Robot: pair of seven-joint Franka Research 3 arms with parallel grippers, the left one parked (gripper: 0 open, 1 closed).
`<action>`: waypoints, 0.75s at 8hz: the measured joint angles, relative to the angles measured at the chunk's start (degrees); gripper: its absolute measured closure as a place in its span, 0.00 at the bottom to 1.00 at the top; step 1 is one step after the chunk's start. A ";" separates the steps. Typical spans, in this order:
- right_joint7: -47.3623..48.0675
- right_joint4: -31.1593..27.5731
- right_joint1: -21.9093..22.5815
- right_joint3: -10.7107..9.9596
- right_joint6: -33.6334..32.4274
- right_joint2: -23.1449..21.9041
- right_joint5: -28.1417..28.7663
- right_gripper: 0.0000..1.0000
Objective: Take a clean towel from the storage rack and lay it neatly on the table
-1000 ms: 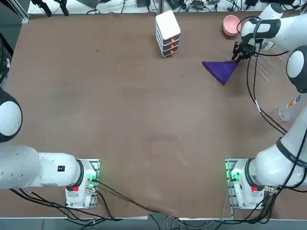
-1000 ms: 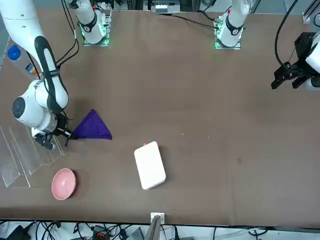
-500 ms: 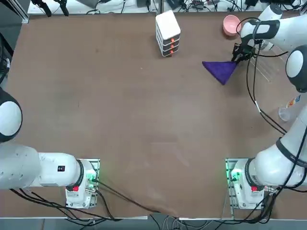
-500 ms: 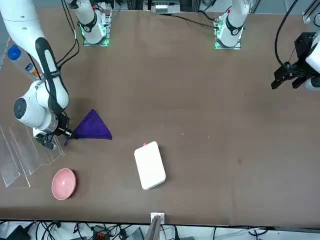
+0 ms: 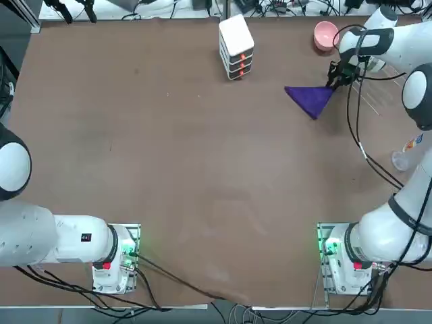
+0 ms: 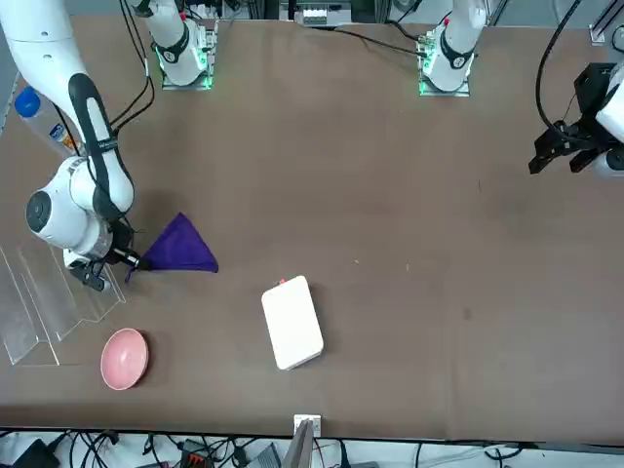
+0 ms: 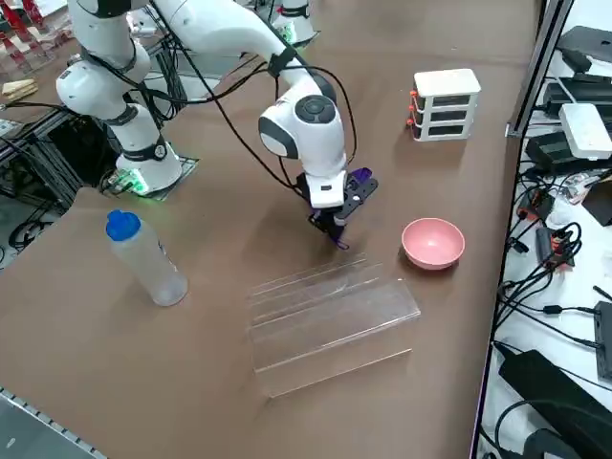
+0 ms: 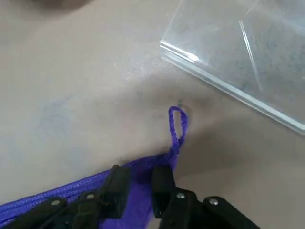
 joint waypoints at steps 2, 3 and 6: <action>-0.63 0.00 0.00 -0.04 0.00 0.00 0.00 0.67; -0.66 0.00 0.00 -0.04 0.00 0.00 0.00 0.67; -0.66 -0.04 0.19 -0.01 -0.02 0.12 0.00 0.70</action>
